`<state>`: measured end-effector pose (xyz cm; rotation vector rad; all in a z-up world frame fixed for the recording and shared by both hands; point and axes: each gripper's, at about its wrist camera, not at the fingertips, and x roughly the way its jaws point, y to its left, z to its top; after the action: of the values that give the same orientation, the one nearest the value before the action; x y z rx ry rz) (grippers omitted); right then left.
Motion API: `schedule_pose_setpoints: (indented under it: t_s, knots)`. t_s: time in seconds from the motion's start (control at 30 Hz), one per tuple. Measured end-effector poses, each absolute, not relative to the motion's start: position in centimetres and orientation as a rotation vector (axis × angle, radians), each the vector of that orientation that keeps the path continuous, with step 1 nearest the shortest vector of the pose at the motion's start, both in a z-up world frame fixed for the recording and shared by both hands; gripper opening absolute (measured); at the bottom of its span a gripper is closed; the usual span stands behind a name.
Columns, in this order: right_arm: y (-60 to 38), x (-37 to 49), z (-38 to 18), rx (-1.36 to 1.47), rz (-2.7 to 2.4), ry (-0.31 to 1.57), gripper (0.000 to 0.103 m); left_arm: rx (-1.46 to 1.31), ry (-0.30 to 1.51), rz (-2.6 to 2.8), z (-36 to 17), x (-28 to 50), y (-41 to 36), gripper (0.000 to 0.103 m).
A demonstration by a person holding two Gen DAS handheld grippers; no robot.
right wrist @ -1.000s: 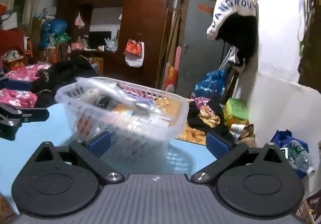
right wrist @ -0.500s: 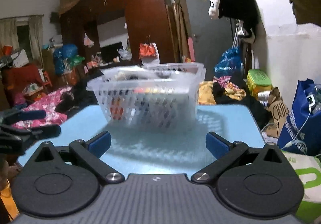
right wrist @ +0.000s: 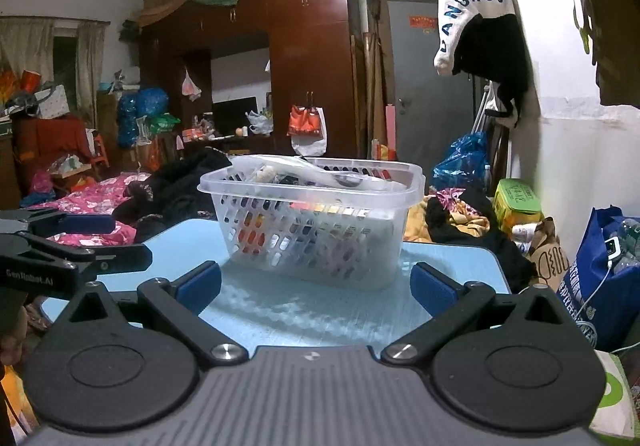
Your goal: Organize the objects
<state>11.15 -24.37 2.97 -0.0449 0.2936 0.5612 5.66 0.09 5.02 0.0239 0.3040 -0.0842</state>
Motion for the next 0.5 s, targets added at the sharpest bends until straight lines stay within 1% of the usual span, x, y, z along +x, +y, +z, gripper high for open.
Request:
schedule_pose_setpoints:
  t_s: [0.5]
  knots:
    - [-24.51, 10.27, 2.72, -0.014, 0.565, 0.277, 0.103, 0.006, 0.303, -0.08, 4.94, 5.35, -0.1, 0.098]
